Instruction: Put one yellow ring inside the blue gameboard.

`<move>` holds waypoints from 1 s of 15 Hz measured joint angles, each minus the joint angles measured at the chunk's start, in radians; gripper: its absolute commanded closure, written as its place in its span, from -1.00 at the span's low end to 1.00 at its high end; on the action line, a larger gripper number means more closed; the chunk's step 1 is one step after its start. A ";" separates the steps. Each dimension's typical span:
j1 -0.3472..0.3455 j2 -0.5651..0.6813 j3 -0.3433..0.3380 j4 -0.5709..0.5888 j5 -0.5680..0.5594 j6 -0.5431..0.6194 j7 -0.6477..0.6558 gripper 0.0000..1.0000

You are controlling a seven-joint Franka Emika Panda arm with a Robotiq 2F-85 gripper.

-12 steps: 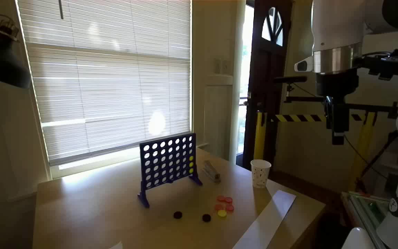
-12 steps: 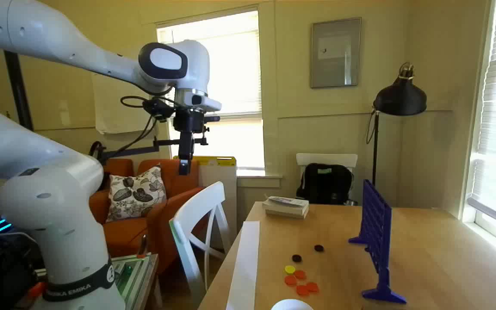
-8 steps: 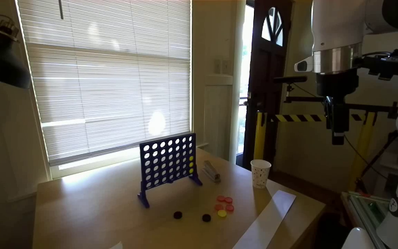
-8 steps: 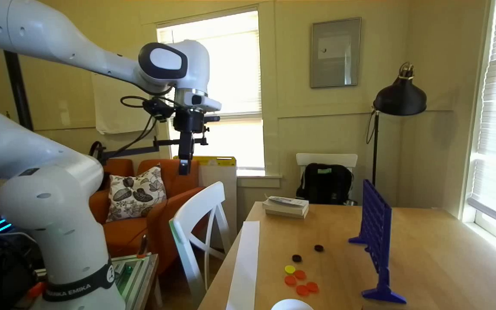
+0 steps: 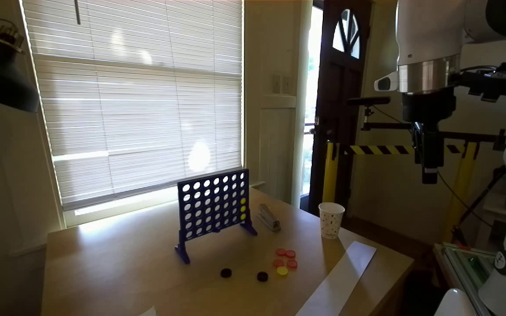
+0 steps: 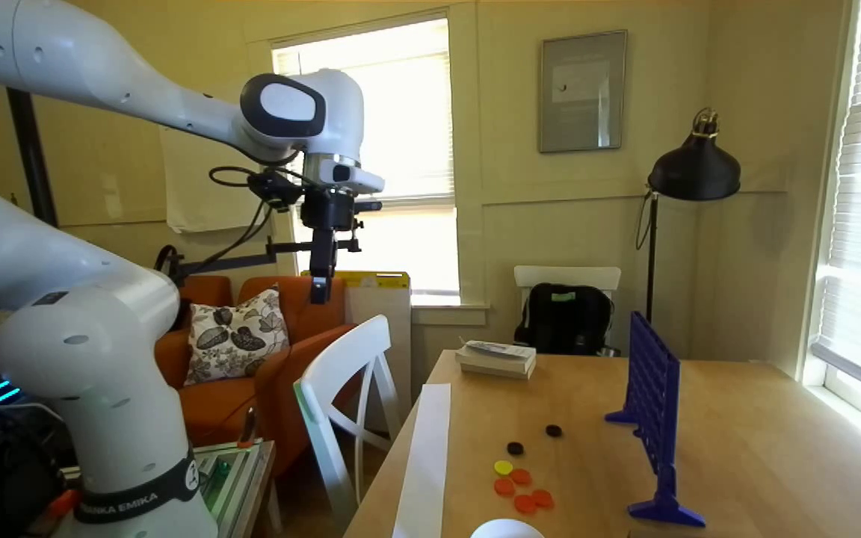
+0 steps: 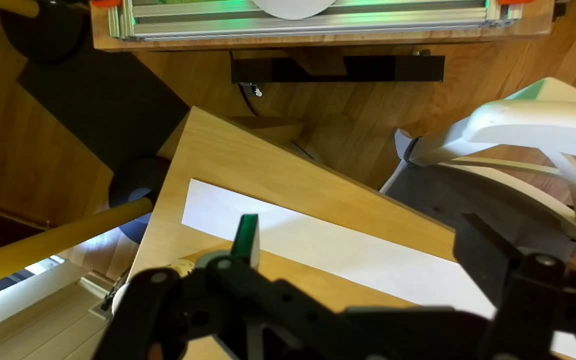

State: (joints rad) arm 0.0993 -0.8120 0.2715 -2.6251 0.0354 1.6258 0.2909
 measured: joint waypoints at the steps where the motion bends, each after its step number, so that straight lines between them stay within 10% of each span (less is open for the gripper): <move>1: 0.000 0.000 0.000 0.000 0.000 0.000 0.000 -1.00; 15: -0.121 0.187 -0.172 -0.070 -0.074 0.560 -0.074 -1.00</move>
State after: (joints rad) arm -0.0212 -0.6254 0.0998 -2.6949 -0.0389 2.1862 0.2167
